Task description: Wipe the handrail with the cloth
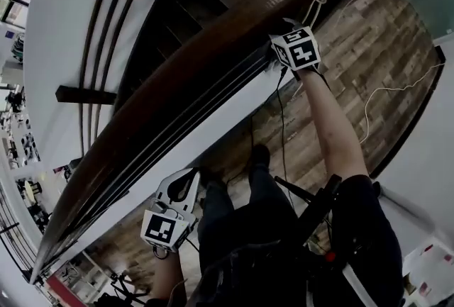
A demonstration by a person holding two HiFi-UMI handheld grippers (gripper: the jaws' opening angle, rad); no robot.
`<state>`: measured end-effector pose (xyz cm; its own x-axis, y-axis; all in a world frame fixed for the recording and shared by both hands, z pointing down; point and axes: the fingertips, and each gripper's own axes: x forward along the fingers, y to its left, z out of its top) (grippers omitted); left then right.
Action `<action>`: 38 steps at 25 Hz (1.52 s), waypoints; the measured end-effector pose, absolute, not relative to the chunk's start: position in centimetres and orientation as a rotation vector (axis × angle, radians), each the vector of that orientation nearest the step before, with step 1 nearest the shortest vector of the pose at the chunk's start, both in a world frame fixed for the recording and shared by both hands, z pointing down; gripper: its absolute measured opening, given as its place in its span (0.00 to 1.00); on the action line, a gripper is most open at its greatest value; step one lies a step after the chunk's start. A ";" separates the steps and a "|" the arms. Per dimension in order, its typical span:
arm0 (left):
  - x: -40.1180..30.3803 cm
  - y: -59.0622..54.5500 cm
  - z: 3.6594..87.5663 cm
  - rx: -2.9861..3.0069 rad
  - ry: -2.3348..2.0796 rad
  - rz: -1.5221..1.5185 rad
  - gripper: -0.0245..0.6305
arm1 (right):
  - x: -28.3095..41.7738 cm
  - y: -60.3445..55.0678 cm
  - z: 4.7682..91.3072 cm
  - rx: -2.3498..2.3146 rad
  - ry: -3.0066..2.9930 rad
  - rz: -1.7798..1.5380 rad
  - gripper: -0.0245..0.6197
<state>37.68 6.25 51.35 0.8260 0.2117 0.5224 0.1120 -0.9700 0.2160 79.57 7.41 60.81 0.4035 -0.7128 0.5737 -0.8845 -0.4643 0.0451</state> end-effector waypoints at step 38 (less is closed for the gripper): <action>16.5 6.6 36.0 3.027 -0.107 0.421 0.05 | 23.0 8.9 36.1 1.447 -2.939 0.488 0.14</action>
